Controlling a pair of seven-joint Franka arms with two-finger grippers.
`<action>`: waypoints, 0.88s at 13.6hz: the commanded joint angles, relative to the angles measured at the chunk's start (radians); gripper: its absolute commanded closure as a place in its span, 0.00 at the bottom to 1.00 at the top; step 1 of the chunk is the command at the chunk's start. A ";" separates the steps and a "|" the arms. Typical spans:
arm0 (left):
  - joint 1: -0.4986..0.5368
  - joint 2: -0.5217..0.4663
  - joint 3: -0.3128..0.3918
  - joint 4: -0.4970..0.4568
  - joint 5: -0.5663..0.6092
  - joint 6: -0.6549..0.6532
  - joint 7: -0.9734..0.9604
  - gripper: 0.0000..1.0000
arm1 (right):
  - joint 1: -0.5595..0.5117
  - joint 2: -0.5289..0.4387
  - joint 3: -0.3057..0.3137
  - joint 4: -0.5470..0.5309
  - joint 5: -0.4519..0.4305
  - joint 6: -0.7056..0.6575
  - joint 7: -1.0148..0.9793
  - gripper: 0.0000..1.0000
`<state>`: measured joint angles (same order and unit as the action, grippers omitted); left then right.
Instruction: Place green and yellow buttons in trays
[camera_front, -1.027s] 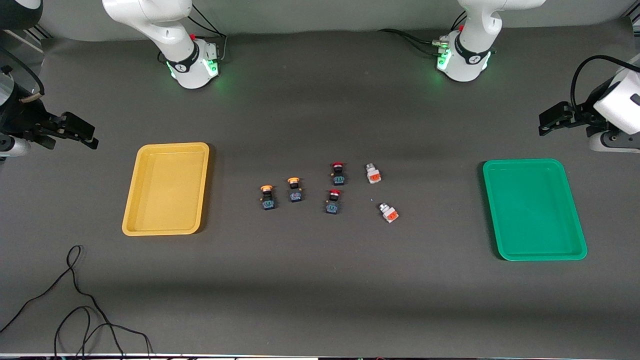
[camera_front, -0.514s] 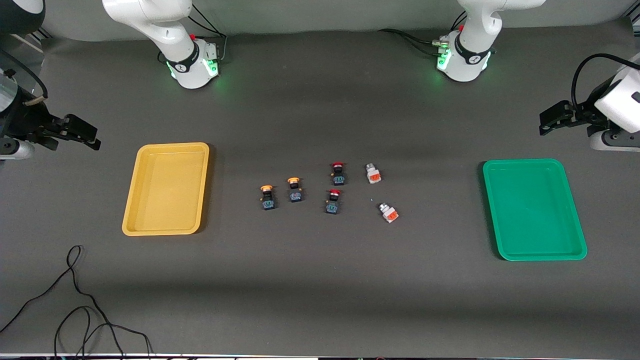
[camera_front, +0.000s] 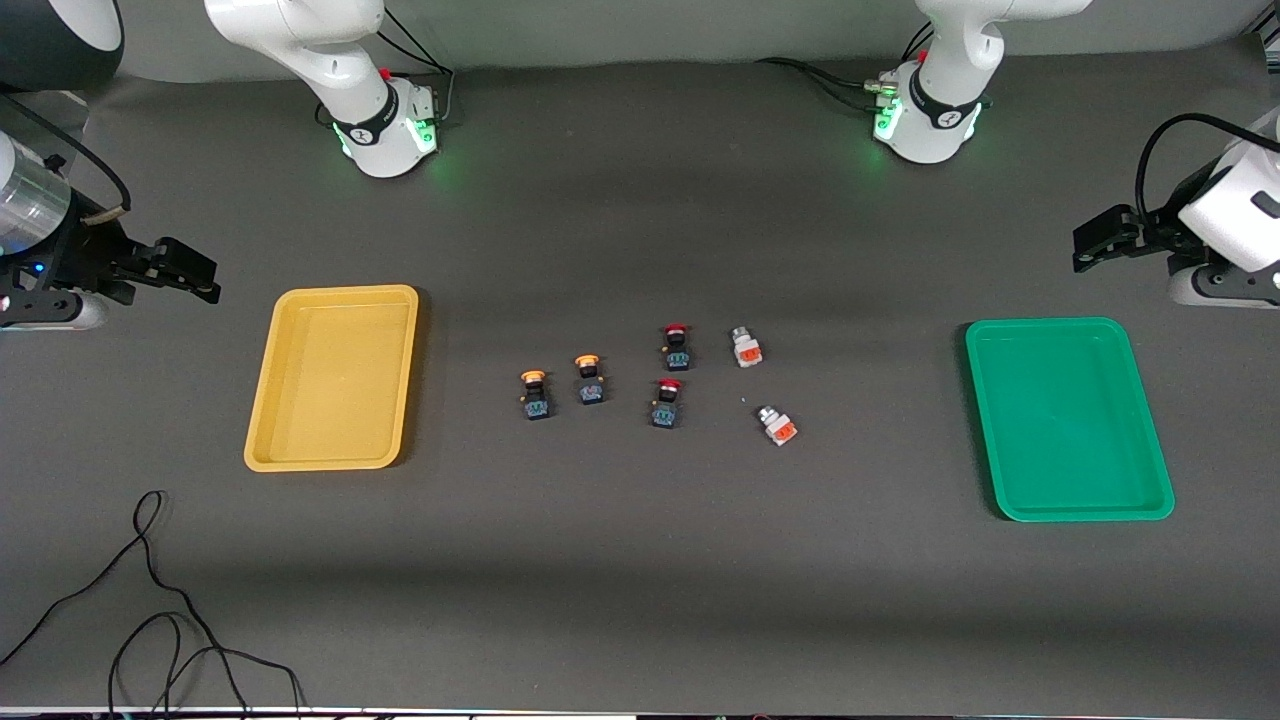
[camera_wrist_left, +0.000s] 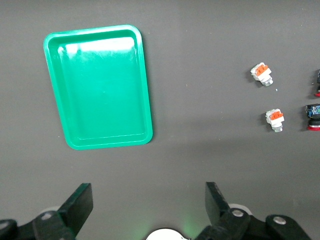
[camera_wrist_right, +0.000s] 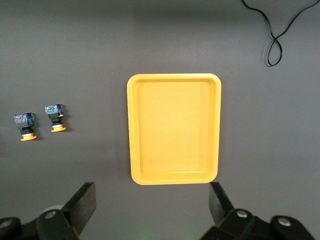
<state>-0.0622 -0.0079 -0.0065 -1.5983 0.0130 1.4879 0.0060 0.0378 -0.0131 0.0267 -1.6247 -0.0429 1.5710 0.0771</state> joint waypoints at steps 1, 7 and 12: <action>-0.016 -0.006 0.005 0.001 0.012 -0.014 0.015 0.00 | -0.006 0.054 0.010 0.051 -0.020 -0.022 0.016 0.00; -0.005 -0.011 0.010 0.003 0.019 -0.017 0.012 0.00 | -0.002 0.056 0.013 0.062 -0.015 -0.063 0.024 0.00; -0.008 -0.006 0.008 0.001 0.018 -0.009 0.012 0.00 | 0.052 0.068 0.013 0.055 0.023 -0.072 0.027 0.00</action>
<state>-0.0659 -0.0090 0.0000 -1.5982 0.0201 1.4867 0.0061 0.0507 0.0372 0.0366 -1.5881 -0.0329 1.5140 0.0775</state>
